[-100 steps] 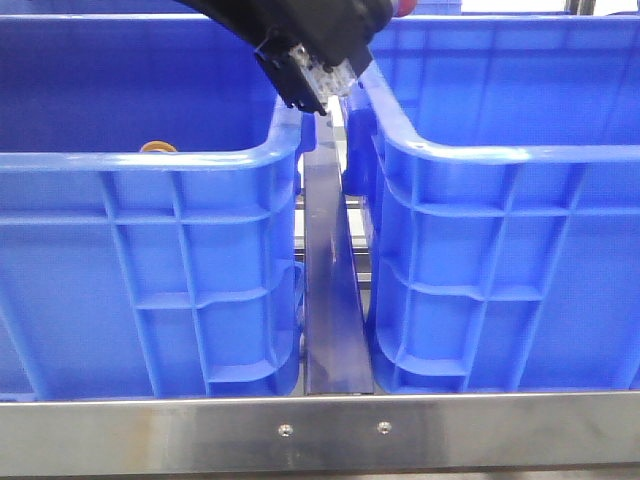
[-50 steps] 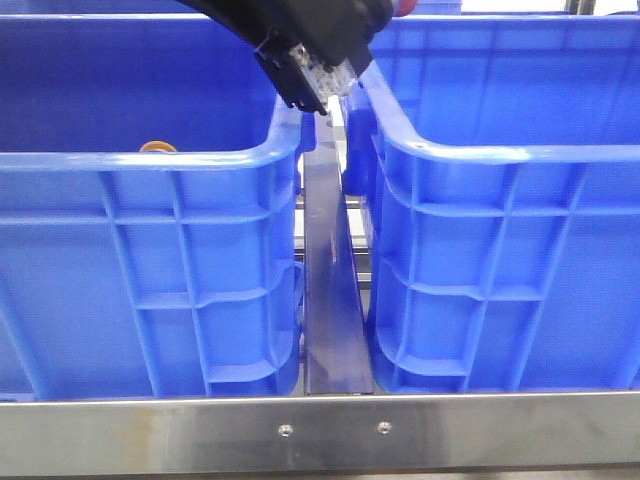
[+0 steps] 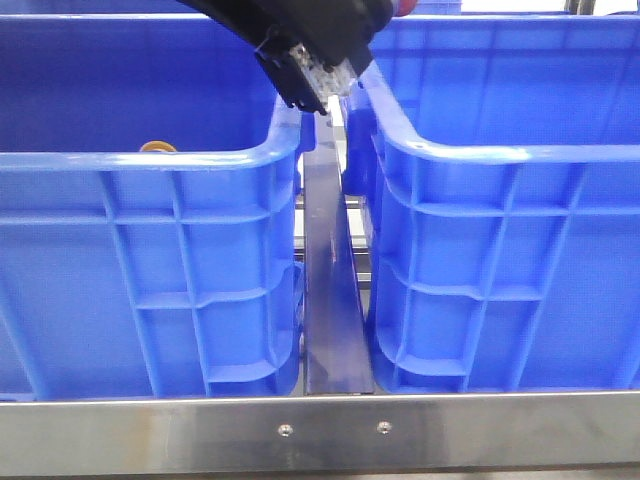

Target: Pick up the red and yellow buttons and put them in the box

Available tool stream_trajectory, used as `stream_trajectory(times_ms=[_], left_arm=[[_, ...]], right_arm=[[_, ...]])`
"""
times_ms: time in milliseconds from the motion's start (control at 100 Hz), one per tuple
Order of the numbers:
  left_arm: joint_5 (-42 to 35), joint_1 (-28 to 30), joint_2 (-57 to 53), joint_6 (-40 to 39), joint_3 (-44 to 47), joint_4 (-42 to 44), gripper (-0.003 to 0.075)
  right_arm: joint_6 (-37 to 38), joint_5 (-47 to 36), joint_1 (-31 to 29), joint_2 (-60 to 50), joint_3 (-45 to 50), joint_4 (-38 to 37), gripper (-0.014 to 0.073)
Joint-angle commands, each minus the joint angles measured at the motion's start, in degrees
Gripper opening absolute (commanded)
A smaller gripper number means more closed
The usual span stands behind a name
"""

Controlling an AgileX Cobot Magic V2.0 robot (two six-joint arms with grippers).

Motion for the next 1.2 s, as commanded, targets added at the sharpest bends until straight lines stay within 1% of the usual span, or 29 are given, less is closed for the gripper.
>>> stream_trajectory(times_ms=[0, 120, 390, 640, 670, 710, 860, 930, 1000, 1120, 1150, 1190], left_arm=[[-3.5, -0.5, -1.7, 0.0, -1.7, -1.2, 0.0009], [-3.5, -0.5, -1.7, 0.0, -1.7, -1.2, 0.0009], [-3.8, -0.5, -1.7, 0.0, -1.7, -1.2, 0.0009], [-3.8, -0.5, -1.7, 0.0, -1.7, -1.2, 0.0009], [-3.8, -0.5, -1.7, 0.0, -1.7, -1.2, 0.0009], [-3.8, -0.5, -1.7, 0.0, -1.7, -1.2, 0.0009], [-3.8, -0.5, -1.7, 0.0, -1.7, -1.2, 0.0009], [-4.0, -0.5, -1.7, 0.0, -1.7, -1.2, 0.0009], [-4.0, -0.5, -1.7, 0.0, -1.7, -1.2, 0.0009], [-4.4, -0.5, -1.7, 0.0, -1.7, -1.2, 0.0016], [-4.4, -0.5, -1.7, 0.0, -1.7, -1.2, 0.0027], [-4.4, -0.5, -1.7, 0.0, -1.7, -1.2, 0.0062]], right_arm=[[-5.1, 0.6, 1.9, 3.2, -3.3, 11.1, 0.0544], [-7.6, 0.4, 5.4, 8.2, -5.0, 16.2, 0.0544], [-7.6, 0.4, 12.7, 18.9, -10.4, 16.7, 0.0544], [-7.5, 0.9, 14.7, 22.7, -12.2, 17.1, 0.0542], [-7.5, 0.9, 14.7, 22.7, -12.2, 17.1, 0.0532], [-7.5, 1.0, 14.7, 22.7, -12.2, 17.1, 0.0497], [-7.5, 1.5, 14.7, 22.7, -12.2, 17.1, 0.0285], [-7.5, 1.7, 14.7, 22.7, -12.2, 17.1, 0.0223], [-7.5, 1.8, 14.7, 22.7, -12.2, 17.1, 0.0204], [-7.5, 1.9, 14.7, 22.7, -12.2, 17.1, 0.0204], [-7.5, 1.9, 14.7, 22.7, -12.2, 17.1, 0.0204], [-7.5, 1.9, 14.7, 22.7, -12.2, 17.1, 0.0204]])
